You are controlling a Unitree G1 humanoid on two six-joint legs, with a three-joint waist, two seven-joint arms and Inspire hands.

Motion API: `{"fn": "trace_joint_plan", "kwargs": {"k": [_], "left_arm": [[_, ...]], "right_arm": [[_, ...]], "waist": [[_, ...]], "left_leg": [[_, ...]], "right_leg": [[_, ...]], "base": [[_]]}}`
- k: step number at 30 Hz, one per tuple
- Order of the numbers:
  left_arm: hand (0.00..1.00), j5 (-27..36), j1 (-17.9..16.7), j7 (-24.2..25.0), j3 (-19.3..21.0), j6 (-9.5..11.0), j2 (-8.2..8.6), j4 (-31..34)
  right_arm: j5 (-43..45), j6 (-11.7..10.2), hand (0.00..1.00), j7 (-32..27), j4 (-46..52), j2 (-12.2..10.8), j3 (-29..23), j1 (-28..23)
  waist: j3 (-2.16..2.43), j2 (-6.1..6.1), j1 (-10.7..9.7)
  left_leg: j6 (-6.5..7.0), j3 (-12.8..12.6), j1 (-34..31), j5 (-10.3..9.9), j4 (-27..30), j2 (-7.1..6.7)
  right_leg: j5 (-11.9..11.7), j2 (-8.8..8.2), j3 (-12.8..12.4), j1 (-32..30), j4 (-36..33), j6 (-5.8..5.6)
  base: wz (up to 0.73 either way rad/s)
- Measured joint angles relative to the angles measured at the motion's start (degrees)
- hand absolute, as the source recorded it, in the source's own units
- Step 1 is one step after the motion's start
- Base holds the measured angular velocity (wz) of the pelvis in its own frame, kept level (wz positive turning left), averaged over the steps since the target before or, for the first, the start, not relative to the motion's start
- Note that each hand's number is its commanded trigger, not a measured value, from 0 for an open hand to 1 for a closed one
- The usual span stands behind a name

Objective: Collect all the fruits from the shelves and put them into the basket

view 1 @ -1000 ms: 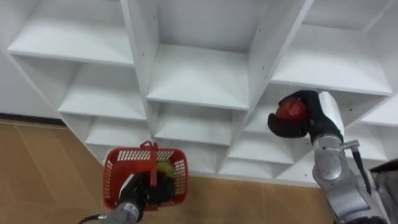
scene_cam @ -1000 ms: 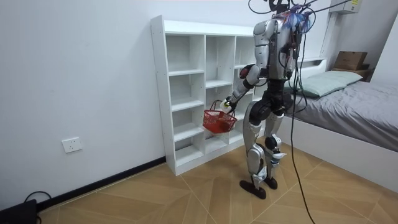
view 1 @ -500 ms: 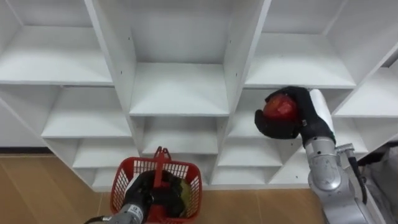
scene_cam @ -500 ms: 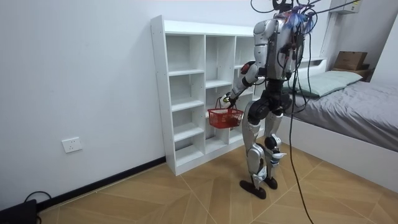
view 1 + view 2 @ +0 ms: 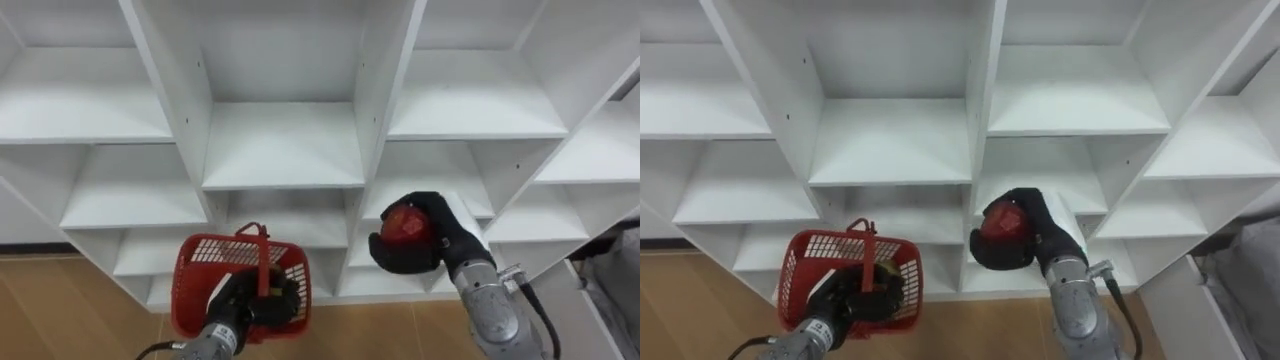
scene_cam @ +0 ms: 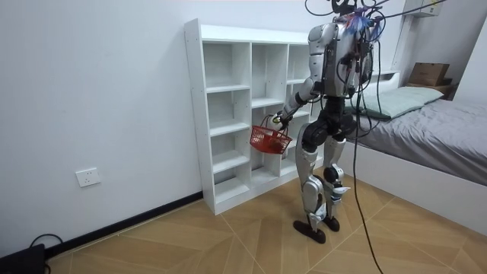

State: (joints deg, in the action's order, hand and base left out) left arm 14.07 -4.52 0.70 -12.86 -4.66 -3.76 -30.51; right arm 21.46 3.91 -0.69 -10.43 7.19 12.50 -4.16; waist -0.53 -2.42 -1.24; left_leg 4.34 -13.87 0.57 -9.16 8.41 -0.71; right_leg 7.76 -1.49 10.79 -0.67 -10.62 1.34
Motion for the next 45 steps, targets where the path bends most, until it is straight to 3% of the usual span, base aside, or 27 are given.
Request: {"fn": "trace_joint_plan", "kwargs": {"k": [6,20,27,38,45], "left_arm": [[1.00,-0.05,0.01,0.98,-1.51,-0.11,0.86,0.01],[1.00,0.96,0.40,1.11,-5.29,-0.11,0.32,0.01],[1.00,0.81,0.60,1.14,-5.42,-0.23,0.42,0.02],[1.00,0.76,0.57,1.62,-5.94,-1.69,0.39,0.01],[1.00,0.34,0.55,2.30,-6.24,-1.70,0.24,0.02]], "right_arm": [[-1.23,-0.04,1.00,2.31,-3.68,-0.61,2.60,0.00],[-5.20,0.02,1.00,3.35,-5.72,-1.37,7.41,0.24],[-5.41,1.38,1.00,3.36,-7.20,-1.44,7.59,0.57],[-5.20,3.72,1.00,4.71,-10.04,-1.58,7.65,1.32],[-4.97,3.72,1.00,4.68,-10.09,-1.60,7.56,2.87]], "waist": [[-0.15,0.27,0.10],[-0.01,-0.17,0.37],[0.19,-0.73,1.20],[0.03,-1.03,2.60],[-0.09,-1.24,3.30]], "left_leg": [[-0.04,0.17,-0.44,-0.04,-0.01,-0.02],[-0.08,0.82,-1.32,-0.27,0.07,-0.09],[-0.08,1.19,-2.21,-0.27,0.28,-0.10],[-0.08,1.59,-2.92,-0.28,0.27,-0.10],[-0.08,1.79,-2.86,-0.28,0.30,-0.11]], "right_leg": [[0.05,-0.02,0.23,-0.10,0.16,-0.05],[0.12,-0.04,1.23,-0.45,0.95,-0.15],[0.11,-0.10,1.96,-1.22,0.81,-0.15],[0.11,-0.09,2.25,-1.54,0.82,-0.15],[0.11,-0.12,2.20,-1.56,0.84,-0.15]], "base": [[0.01],[0.02],[0.03],[0.02],[0.00]]}}
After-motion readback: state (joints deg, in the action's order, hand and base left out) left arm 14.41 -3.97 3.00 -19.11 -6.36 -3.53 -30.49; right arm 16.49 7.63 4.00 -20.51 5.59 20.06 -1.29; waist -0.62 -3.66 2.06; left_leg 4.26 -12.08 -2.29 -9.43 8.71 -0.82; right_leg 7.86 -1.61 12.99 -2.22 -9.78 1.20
